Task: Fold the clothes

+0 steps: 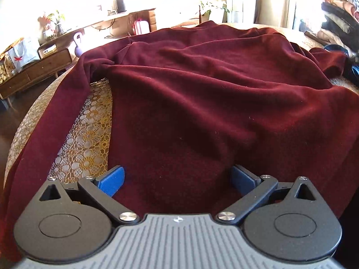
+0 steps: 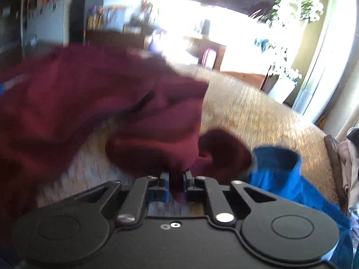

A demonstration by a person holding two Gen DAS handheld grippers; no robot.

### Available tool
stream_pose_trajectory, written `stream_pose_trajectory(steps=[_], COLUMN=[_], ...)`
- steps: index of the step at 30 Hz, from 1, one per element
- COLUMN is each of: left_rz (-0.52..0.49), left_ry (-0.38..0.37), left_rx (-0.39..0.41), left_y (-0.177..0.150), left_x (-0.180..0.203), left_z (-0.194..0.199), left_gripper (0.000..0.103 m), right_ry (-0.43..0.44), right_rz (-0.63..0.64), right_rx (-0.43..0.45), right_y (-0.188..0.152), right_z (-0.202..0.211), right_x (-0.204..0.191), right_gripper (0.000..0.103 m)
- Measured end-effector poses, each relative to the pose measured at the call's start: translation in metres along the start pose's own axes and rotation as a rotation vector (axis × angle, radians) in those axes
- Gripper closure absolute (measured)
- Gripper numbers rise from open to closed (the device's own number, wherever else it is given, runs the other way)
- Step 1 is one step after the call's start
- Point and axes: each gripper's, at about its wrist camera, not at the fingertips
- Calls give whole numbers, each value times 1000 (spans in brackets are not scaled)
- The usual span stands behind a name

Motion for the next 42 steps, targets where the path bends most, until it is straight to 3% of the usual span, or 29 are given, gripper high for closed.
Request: stream_pose_trajectory(steps=[3, 8, 10, 13, 16, 21, 26, 31, 34, 42], left_rz=[11, 16, 17, 16, 16, 16, 14, 15, 15, 14], left_ry=[-7, -6, -6, -7, -7, -12, -18, -20, -21, -34], left_rx=[11, 17, 19, 19, 18, 18, 22, 26, 19, 2], left_y=[-1, -2, -3, -3, -2, -3, -3, -3, -2, 11], left_x=[-2, -1, -1, -2, -2, -2, -4, -4, -3, -4], left_z=[-2, -1, -1, -1, -1, -1, -1, -1, -1, 5], left_gripper=[0, 0, 0, 0, 0, 0, 0, 0, 0, 1], right_ry=[2, -77, -78, -78, -59, -64, -73, -95, -69, -273], right_rz=[-59, -145, -176, -185, -202, -215, -221, -86, -10, 87], right_rx=[68, 96, 63, -57, -151, -181, -136, -158, -160, -232], right_y=[34, 114, 141, 166, 167, 157, 158, 143, 128, 119], right_z=[6, -35, -64, -123, -167, -194, -143, -98, -92, -142], right_x=[5, 10, 15, 16, 14, 6, 27, 33, 15, -17], right_gripper=[0, 0, 0, 0, 0, 0, 0, 0, 0, 0])
Point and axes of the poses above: each gripper's, at about its wrist camera, not at the fingertips, and z roughly against the way its jaws point, x to its right, y to its top, and after that the axes turned 7 degrees about -x, right-handed
